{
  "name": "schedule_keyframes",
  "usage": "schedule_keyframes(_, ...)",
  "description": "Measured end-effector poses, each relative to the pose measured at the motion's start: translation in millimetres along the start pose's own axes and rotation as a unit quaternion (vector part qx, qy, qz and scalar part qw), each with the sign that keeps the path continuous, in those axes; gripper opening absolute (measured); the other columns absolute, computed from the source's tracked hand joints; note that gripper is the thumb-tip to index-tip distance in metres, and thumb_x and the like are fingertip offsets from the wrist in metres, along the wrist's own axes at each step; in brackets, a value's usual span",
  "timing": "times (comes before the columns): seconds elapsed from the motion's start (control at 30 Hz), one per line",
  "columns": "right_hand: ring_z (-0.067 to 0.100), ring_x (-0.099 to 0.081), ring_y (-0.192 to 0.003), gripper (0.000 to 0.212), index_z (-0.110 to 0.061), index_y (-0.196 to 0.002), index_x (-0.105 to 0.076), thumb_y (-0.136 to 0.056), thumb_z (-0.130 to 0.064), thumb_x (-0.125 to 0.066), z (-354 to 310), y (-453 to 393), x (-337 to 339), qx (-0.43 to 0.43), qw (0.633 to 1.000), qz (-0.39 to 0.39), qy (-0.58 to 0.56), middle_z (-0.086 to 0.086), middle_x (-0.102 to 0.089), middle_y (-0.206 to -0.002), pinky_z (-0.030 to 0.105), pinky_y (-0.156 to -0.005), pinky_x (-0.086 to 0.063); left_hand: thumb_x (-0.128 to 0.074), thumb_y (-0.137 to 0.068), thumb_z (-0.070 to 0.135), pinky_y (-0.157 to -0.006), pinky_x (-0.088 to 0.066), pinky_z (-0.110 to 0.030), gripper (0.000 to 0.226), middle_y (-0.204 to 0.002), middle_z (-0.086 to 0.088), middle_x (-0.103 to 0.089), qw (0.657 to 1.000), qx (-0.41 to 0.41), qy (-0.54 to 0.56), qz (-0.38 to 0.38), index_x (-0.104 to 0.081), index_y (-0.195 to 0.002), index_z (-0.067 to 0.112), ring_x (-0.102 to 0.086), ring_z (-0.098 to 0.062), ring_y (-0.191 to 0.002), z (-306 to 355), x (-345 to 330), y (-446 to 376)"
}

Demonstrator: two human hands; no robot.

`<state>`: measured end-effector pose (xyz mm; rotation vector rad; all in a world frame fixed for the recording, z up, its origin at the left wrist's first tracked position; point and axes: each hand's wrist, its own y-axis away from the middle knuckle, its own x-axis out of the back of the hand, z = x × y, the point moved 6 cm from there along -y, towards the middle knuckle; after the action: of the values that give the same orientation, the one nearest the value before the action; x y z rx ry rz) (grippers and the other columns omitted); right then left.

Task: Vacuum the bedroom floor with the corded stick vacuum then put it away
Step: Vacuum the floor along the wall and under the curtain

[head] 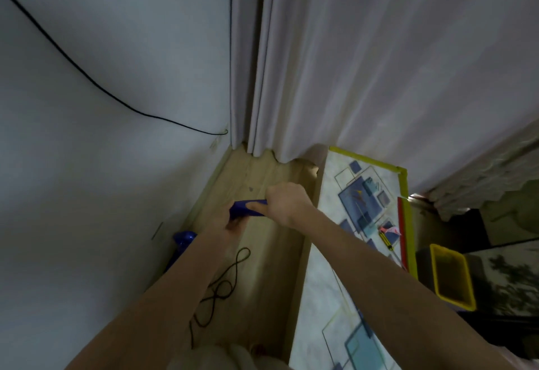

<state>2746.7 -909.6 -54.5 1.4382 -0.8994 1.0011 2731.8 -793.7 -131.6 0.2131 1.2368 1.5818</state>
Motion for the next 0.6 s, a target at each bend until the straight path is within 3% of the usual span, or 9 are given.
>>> schedule_keyframes(0.1,0.014,-0.042,-0.055,0.054,-0.016,-0.062,-0.038,-0.095,-0.059,-0.041,-24.6,-17.5,22.5,0.021,1.000,0.013,-0.008,0.000,-0.044,-0.062,0.029,-0.054,-0.037,-0.042,-0.100,0.001,-0.062,-0.048,-0.006,0.014,-0.108,-0.002,-0.060,0.998,0.024,0.034,-0.050,-0.052,-0.100,0.012,-0.057,-0.010,-0.092,27.2,3.6,0.5)
schedule_keyframes(0.13,0.016,-0.044,-0.057,0.053,-0.016,-0.062,-0.037,-0.095,-0.057,-0.043,-34.1,-23.6,30.6,0.029,0.999,0.022,-0.006,0.001,-0.043,-0.063,0.029,-0.052,-0.036,-0.044,-0.100,0.002,-0.063,-0.047,-0.006,0.016,-0.100,0.002,-0.057,0.999,0.005,0.018,-0.045,-0.053,-0.098,0.015,-0.055,-0.007,-0.086,40.2,7.6,1.6)
schedule_keyframes(0.2,0.019,-0.049,-0.064,0.051,-0.015,-0.062,-0.036,-0.095,-0.053,-0.046,-53.7,-36.2,44.9,0.048,0.998,0.043,0.001,0.002,-0.043,-0.064,0.029,-0.051,-0.036,-0.042,-0.102,0.010,-0.073,-0.047,-0.019,0.017,-0.104,-0.011,-0.061,0.997,-0.032,-0.040,-0.057,-0.058,-0.097,0.008,-0.056,-0.016,-0.087,60.4,15.3,-1.1)
schedule_keyframes(0.27,0.022,-0.053,-0.071,0.048,-0.015,-0.062,-0.036,-0.095,-0.048,-0.049,-71.4,-47.4,56.3,0.064,0.996,0.061,0.002,0.002,-0.044,-0.067,0.030,-0.057,-0.039,-0.041,-0.102,0.019,-0.071,-0.043,-0.031,0.038,-0.094,-0.020,-0.066,0.995,-0.081,-0.042,-0.035,-0.069,-0.086,-0.001,-0.055,-0.026,-0.085,76.7,28.6,-12.6)
schedule_keyframes(0.33,0.023,-0.054,-0.074,0.044,-0.012,-0.067,-0.042,-0.094,-0.046,-0.051,-86.7,-58.1,66.9,0.076,0.994,0.075,0.005,0.003,-0.048,-0.073,0.031,-0.061,-0.040,-0.055,-0.095,0.033,-0.065,-0.050,-0.029,0.039,-0.085,-0.013,-0.073,0.992,-0.095,-0.056,-0.055,-0.077,-0.080,0.006,-0.059,-0.025,-0.083,93.0,26.0,-11.9)
schedule_keyframes(0.37,0.023,-0.052,-0.074,0.041,-0.011,-0.071,-0.045,-0.093,-0.045,-0.052,-93.4,-63.6,71.5,0.079,0.994,0.079,0.003,0.004,-0.049,-0.076,0.031,-0.061,-0.039,-0.061,-0.092,0.035,-0.060,-0.053,-0.026,0.032,-0.086,-0.009,-0.073,0.993,-0.094,-0.049,-0.060,-0.076,-0.090,0.007,-0.062,-0.023,-0.083,100.5,23.1,-6.4)
schedule_keyframes(0.47,0.022,-0.051,-0.070,0.041,-0.011,-0.067,-0.043,-0.092,-0.042,-0.054,-111.2,-79.8,81.9,0.082,0.994,0.074,0.000,0.002,-0.046,-0.068,0.028,-0.056,-0.036,-0.040,-0.104,0.013,-0.064,-0.053,-0.021,0.027,-0.119,-0.012,-0.060,0.993,-0.117,-0.011,-0.004,-0.054,-0.121,-0.001,-0.054,-0.030,-0.113,122.4,24.3,0.1)
schedule_keyframes(0.53,0.020,-0.050,-0.065,0.040,-0.013,-0.063,-0.040,-0.093,-0.036,-0.054,-122.1,-89.8,85.3,0.079,0.995,0.055,-0.008,0.002,-0.043,-0.063,0.025,-0.048,-0.031,-0.034,-0.105,0.010,-0.078,-0.049,-0.030,0.025,-0.133,-0.016,-0.049,0.992,-0.120,0.025,-0.011,-0.056,-0.114,0.001,-0.041,-0.032,-0.132,132.8,22.9,5.2)
schedule_keyframes(0.6,0.018,-0.048,-0.060,0.037,-0.012,-0.063,-0.041,-0.093,-0.029,-0.054,-131.3,-98.6,87.5,0.078,0.996,0.031,-0.025,0.001,-0.044,-0.063,0.025,-0.045,-0.027,-0.036,-0.105,0.012,-0.071,-0.049,-0.025,0.022,-0.125,-0.009,-0.048,0.991,-0.128,0.041,-0.003,-0.056,-0.111,0.007,-0.038,-0.029,-0.136,141.2,31.4,-11.4)
